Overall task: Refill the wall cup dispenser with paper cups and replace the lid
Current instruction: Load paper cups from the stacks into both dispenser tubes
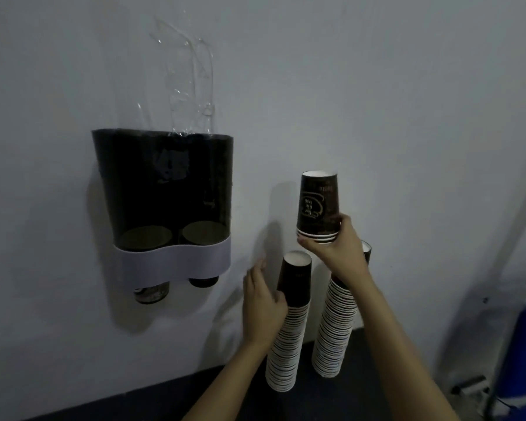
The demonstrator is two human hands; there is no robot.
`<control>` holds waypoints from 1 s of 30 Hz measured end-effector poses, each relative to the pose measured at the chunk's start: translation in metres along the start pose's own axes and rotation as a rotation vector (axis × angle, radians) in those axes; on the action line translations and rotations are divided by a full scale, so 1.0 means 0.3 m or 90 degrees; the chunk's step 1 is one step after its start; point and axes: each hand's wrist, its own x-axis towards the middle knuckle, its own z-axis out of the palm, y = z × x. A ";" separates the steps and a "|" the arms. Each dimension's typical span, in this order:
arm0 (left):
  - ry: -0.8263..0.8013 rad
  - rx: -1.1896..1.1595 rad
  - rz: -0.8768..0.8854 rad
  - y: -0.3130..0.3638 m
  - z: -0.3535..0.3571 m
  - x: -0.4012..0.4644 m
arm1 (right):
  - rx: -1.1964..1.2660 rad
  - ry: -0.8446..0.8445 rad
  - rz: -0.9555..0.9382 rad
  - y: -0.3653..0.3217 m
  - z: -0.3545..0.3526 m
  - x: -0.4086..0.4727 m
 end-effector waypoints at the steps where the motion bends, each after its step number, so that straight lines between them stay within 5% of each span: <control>1: 0.075 -0.049 0.038 0.043 -0.026 0.002 | -0.070 -0.046 0.001 -0.025 -0.037 0.001; 3: 0.157 -0.166 0.060 0.142 -0.091 0.019 | -0.221 -0.165 0.003 -0.089 -0.106 -0.011; 7: 0.122 -0.386 0.005 0.319 -0.218 0.051 | -0.316 -0.331 -0.007 -0.244 -0.167 -0.060; 13: 0.170 -0.533 -0.097 0.334 -0.434 0.028 | 0.002 -0.288 -0.086 -0.520 -0.146 -0.099; 17: 0.207 -0.485 -0.183 0.218 -0.493 -0.001 | 0.185 -0.127 -0.195 -0.719 -0.084 -0.051; 21: 0.254 -0.386 -0.243 0.082 -0.549 -0.014 | 0.176 -0.029 -0.294 -0.904 0.088 0.020; 30: 0.243 -0.392 -0.294 -0.071 -0.576 -0.027 | -0.178 -0.337 -0.246 -0.871 0.369 0.086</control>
